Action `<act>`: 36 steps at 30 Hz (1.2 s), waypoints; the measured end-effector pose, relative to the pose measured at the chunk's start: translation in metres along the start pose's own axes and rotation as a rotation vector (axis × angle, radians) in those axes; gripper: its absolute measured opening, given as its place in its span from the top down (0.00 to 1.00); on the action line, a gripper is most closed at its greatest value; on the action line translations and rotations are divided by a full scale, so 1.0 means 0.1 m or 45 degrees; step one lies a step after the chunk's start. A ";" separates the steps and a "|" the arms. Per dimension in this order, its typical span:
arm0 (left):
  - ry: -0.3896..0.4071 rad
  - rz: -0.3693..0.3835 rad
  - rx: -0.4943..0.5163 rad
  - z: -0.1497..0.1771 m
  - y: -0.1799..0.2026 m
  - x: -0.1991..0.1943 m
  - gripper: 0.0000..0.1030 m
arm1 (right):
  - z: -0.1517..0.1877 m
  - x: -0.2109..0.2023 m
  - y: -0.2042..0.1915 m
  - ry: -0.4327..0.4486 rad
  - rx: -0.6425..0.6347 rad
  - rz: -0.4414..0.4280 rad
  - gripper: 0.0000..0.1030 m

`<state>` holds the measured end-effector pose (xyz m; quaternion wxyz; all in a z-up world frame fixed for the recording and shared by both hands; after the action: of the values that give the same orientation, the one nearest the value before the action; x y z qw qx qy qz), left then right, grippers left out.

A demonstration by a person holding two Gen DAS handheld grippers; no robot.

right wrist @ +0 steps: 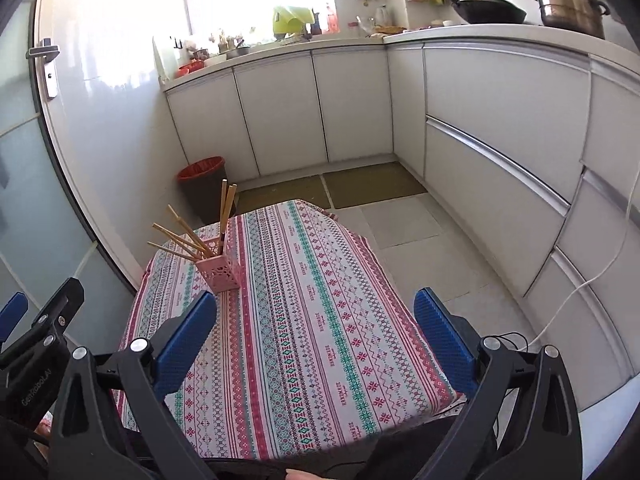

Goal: Organize utensils

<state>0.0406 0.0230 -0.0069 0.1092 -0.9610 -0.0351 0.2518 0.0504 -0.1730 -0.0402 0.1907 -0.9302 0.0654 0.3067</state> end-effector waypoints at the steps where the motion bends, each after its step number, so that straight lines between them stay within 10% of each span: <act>1: 0.000 -0.002 -0.001 0.00 -0.01 0.00 0.07 | 0.00 0.00 0.00 0.001 -0.001 -0.001 0.07; 36: -0.034 0.008 -0.003 0.02 0.01 0.14 0.07 | -0.03 0.11 0.00 -0.068 0.013 -0.026 0.07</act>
<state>0.0516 0.0239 -0.0157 0.1066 -0.9578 -0.0337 0.2649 0.0607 -0.1738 -0.0444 0.2003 -0.9213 0.0525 0.3292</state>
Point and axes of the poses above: each gripper's, at about its wrist camera, not at the fingertips, and x roughly the way its jaws point, y to its right, z to its underside, the point moved 2 cm from there along x, roughly the way its jaws point, and after that the axes turned 11 degrees about x, right-handed, at the moved point
